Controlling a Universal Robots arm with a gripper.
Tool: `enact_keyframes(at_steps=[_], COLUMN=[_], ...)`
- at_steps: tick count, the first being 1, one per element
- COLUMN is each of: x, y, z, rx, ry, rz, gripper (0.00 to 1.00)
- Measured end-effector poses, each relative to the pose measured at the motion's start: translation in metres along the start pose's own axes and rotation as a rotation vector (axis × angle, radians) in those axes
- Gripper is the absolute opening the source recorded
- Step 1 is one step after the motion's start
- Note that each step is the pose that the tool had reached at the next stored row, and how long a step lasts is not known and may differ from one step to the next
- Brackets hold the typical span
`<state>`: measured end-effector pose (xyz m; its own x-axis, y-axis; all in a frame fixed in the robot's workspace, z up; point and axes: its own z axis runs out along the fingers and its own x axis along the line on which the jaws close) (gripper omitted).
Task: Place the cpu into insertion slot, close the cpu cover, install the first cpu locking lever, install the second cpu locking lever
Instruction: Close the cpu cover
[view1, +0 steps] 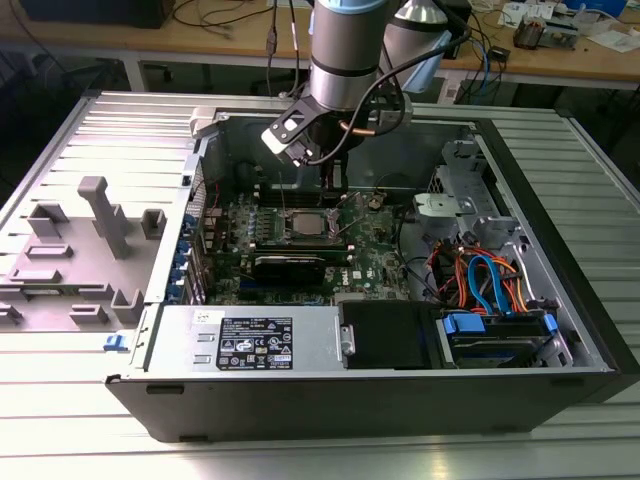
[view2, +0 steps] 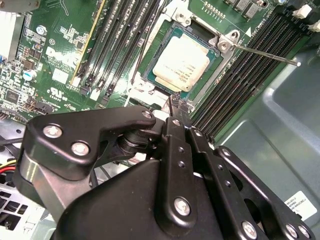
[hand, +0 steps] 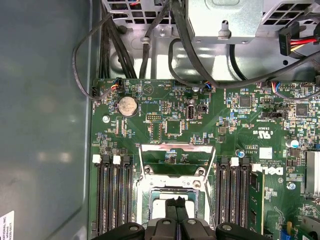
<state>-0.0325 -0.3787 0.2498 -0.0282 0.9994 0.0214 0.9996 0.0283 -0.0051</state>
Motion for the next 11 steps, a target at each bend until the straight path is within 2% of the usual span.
enact_keyframes(at_steps=[2,5,11], x=[0.0000,-0.0003,-0.0003], y=[0.0019,0.0120,0.0133], z=[0.0000,0.0000,-0.0028], rx=[0.0000,0.0000,-0.0001], ry=[0.0000,0.0001,0.0002], rz=[0.000,0.000,0.000], gripper=[0.11,0.11,0.11])
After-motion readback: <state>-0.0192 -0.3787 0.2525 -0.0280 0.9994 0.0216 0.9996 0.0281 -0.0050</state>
